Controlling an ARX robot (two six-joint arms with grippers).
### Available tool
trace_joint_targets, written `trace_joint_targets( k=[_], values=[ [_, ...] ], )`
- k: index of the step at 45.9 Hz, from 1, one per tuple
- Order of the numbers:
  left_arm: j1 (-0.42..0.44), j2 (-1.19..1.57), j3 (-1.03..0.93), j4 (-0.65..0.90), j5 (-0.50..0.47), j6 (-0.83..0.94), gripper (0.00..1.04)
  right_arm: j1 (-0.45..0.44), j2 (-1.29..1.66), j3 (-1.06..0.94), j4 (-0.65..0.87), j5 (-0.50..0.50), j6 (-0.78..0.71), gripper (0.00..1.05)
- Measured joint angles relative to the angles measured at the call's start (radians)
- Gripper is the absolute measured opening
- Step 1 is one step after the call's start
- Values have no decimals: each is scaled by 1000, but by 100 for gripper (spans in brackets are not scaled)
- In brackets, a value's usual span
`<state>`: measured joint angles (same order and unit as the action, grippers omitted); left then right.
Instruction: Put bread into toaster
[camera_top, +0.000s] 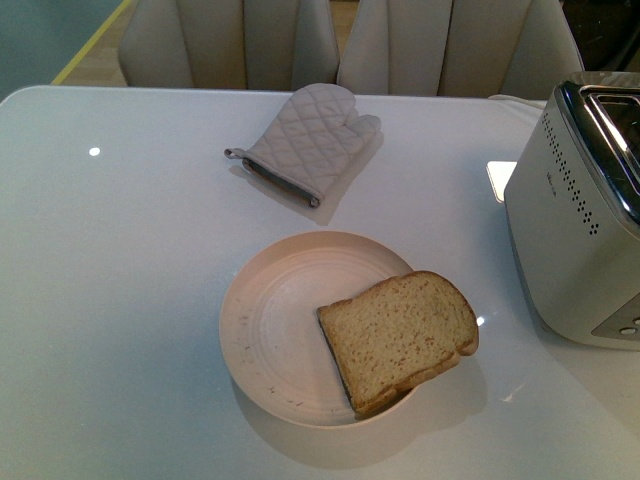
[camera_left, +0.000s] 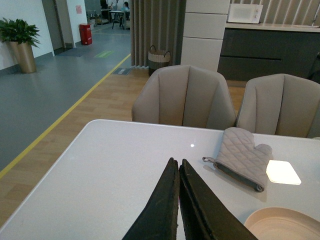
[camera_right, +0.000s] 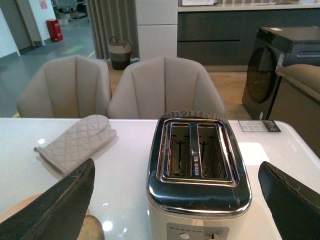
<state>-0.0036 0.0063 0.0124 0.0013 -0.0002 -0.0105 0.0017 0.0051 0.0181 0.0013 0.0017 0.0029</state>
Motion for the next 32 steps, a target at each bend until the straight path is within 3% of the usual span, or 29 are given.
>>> trace_joint_targets(
  k=[4,7,9,12,18,29,32],
  values=[
    [0,0,0,0,0,0,3,2,5,2,-6,11,3,96],
    [0,0,0,0,0,0,3,71,121,85,-229,201,58,96],
    [0,-1,0,0,0,0,11,124,222,126,-360,280,98,96],
    [0,-1,0,0,0,0,21,166,261,127,-382,300,128,96],
    [0,-1,0,0,0,0,50,207,397,177,-312,254,225,96],
    [0,-1,0,0,0,1,99,279,885,383,-126,53,543,96],
    [0,-1,0,0,0,2,97,292,966,423,-104,18,604,96]
  ],
)
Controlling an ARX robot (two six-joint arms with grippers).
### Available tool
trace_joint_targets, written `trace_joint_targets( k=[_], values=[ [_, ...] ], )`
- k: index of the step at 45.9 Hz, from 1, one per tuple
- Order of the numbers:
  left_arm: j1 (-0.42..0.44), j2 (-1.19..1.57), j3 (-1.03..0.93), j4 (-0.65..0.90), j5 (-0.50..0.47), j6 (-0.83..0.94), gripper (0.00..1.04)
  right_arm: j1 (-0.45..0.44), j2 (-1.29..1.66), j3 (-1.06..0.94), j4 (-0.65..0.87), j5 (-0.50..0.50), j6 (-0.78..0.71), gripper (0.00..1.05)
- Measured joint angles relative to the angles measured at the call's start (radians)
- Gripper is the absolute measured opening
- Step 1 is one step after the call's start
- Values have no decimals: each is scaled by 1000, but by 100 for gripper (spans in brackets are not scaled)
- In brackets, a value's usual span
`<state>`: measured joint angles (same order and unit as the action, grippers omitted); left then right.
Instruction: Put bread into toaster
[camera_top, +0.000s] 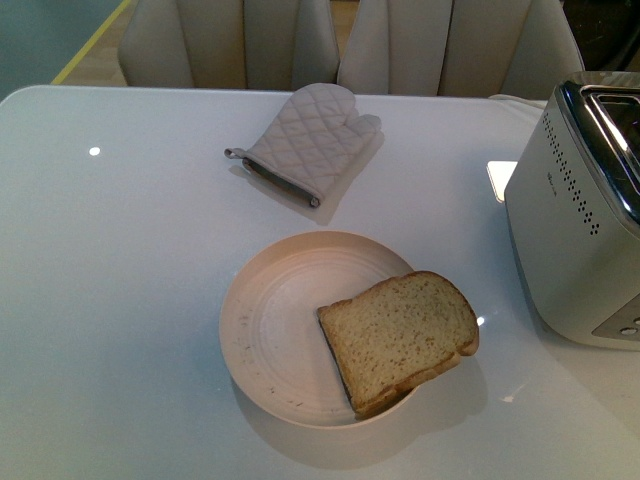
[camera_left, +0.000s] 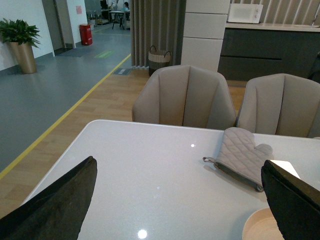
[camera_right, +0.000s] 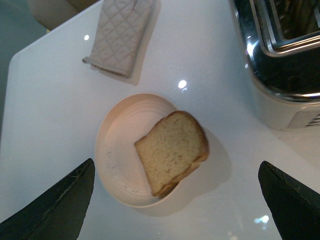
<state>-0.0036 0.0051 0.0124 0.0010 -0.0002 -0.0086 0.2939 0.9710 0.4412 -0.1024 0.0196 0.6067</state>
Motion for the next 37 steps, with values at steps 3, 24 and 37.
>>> trace_joint_targets(
  k=[3,24,37],
  values=[
    [0,0,0,0,0,0,98,13,61,23,23,-17,55,96],
    [0,0,0,0,0,0,98,66,565,50,277,-61,272,96],
    [0,0,0,0,0,0,98,52,886,98,427,-89,344,96]
  ],
)
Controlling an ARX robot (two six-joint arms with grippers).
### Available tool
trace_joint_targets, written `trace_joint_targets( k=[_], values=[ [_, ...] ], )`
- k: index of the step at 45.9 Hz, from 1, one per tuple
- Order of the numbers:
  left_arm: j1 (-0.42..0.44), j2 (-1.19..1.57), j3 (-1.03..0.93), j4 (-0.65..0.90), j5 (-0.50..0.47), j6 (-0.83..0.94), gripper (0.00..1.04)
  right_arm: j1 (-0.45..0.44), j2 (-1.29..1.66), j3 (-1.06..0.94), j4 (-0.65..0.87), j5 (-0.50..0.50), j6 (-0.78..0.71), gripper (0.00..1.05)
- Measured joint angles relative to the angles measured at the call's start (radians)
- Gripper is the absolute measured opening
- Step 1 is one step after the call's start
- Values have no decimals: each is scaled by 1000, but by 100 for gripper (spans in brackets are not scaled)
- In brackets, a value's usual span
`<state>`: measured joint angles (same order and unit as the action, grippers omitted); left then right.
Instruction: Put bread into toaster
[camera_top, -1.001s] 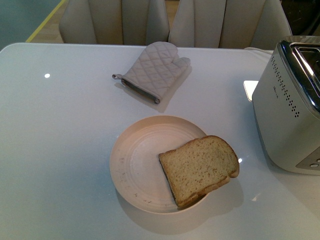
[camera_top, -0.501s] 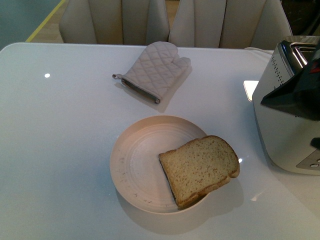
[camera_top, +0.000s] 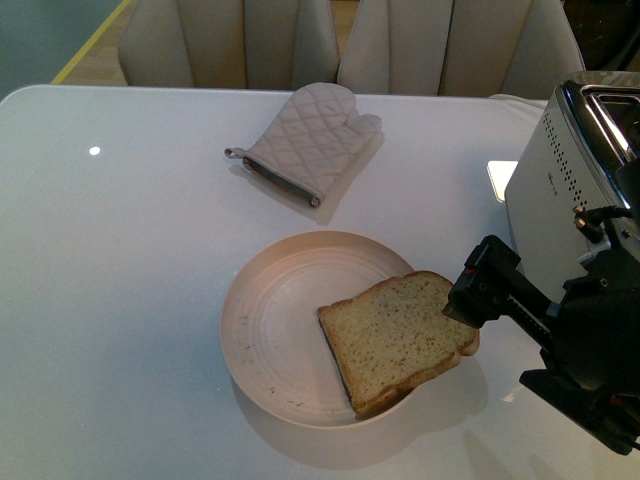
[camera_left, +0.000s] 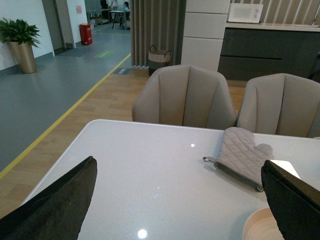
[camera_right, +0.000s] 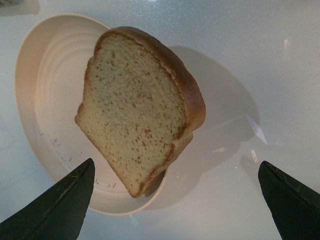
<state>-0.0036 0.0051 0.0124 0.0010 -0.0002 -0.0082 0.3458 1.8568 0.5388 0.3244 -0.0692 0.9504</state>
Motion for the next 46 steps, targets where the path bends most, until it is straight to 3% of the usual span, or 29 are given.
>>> trace_joint_targets(
  k=[23,39,46],
  values=[
    [0,0,0,0,0,0,98,-23,272,164,126,-53,32,96],
    [0,0,0,0,0,0,98,-25,310,188,167,-73,52,28],
    [0,0,0,0,0,0,98,-28,261,164,179,-83,56,8]
  ],
)
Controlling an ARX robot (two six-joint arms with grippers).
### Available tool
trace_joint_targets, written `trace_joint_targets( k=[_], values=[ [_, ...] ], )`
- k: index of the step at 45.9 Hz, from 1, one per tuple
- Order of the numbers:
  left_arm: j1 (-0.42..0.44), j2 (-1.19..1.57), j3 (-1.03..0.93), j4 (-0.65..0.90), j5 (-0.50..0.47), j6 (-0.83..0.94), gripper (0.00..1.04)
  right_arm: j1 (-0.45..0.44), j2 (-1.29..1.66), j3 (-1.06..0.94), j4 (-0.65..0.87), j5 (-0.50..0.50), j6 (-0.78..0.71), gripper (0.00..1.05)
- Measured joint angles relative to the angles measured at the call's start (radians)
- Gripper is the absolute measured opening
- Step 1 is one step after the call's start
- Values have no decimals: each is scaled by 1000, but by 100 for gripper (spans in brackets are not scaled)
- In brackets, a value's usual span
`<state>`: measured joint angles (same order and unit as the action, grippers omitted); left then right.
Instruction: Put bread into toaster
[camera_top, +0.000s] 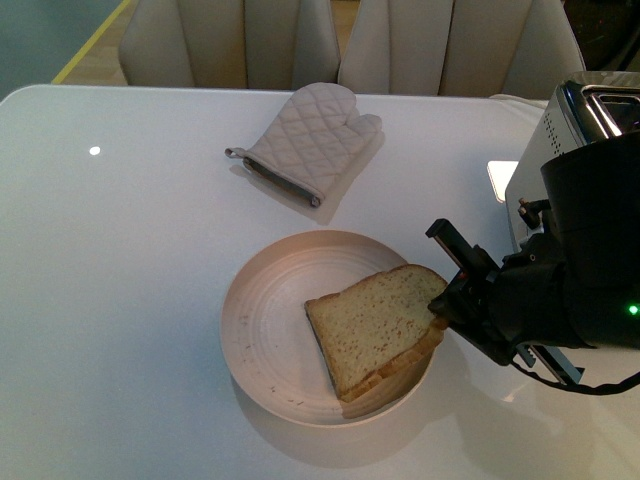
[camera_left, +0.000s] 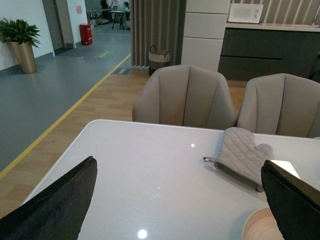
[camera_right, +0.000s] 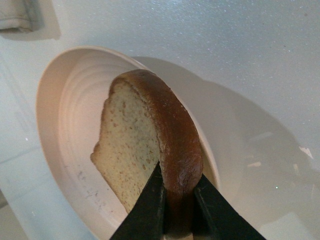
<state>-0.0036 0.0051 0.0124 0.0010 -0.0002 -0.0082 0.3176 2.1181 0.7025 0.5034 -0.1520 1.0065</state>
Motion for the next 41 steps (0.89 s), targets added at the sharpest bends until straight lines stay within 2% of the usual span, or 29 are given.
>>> trace_joint_targets(
  k=[3,14,23,29,31,41],
  values=[
    [0,0,0,0,0,0,98,-5,-37,-13,1,-6,0,3],
    [0,0,0,0,0,0,98,-26,-198,-27,-29,4,-38,3],
    [0,0,0,0,0,0,98,-89,-510,20,-165,114,-263,3],
    [0,0,0,0,0,0,98,-161,-686,111,-265,239,-452,3],
    [0,0,0,0,0,0,98,-191,-730,146,-275,284,-558,3],
    [0,0,0,0,0,0,98,-246,-702,201,-334,301,-848,3]
  ],
)
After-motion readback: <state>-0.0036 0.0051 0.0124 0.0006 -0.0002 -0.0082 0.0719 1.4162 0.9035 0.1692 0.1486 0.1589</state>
